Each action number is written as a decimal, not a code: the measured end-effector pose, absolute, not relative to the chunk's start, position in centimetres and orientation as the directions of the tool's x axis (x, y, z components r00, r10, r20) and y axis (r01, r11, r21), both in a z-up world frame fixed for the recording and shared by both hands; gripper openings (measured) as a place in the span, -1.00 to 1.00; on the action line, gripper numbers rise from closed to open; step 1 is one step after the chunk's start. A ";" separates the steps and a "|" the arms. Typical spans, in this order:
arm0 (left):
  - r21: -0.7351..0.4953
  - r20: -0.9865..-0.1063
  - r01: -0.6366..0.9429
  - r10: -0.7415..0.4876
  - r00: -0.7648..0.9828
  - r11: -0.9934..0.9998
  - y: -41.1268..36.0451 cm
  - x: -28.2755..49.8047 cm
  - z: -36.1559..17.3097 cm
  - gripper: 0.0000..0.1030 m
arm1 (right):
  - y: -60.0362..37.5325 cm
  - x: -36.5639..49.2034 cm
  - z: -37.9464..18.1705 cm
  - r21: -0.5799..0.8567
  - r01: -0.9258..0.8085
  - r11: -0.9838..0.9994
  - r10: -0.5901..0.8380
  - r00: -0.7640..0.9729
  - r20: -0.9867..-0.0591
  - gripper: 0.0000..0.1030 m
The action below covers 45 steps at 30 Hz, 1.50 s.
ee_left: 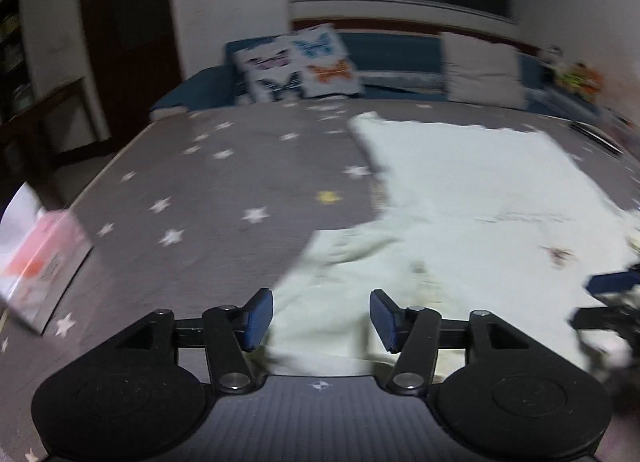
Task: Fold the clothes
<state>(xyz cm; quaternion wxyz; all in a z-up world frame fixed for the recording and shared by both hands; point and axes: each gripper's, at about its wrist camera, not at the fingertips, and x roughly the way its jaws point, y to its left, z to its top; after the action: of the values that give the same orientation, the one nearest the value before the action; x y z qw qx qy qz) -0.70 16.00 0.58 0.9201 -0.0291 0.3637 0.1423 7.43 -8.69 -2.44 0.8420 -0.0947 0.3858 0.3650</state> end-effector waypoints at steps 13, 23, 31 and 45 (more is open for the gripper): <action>0.009 -0.674 -0.316 0.240 0.698 0.949 18.3 -1.1 -0.1 -0.81 | -2.5 6.7 -2.6 0.146 -0.778 0.611 0.613 0.349 -0.709 0.06; 0.069 -0.664 -0.323 0.285 0.691 0.944 18.2 -1.5 -0.2 -0.70 | 0.0 3.8 -3.2 0.104 -0.842 0.530 0.630 0.308 -0.713 0.09; 0.082 -0.638 -0.312 0.290 0.714 0.947 17.2 -2.1 0.8 0.11 | -1.9 2.5 -1.7 0.088 -0.863 0.498 0.656 0.309 -0.689 0.07; 0.007 -0.532 -0.113 0.100 0.841 0.994 10.2 -0.3 3.5 1.00 | -18.5 6.5 -0.2 0.118 -0.493 0.862 0.444 0.622 -0.644 0.09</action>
<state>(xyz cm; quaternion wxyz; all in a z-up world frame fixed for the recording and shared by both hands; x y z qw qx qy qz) -0.35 10.19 3.54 0.9594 -0.0124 0.2763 0.0555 6.50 -18.50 -0.19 0.8999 -0.0349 0.3480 0.2604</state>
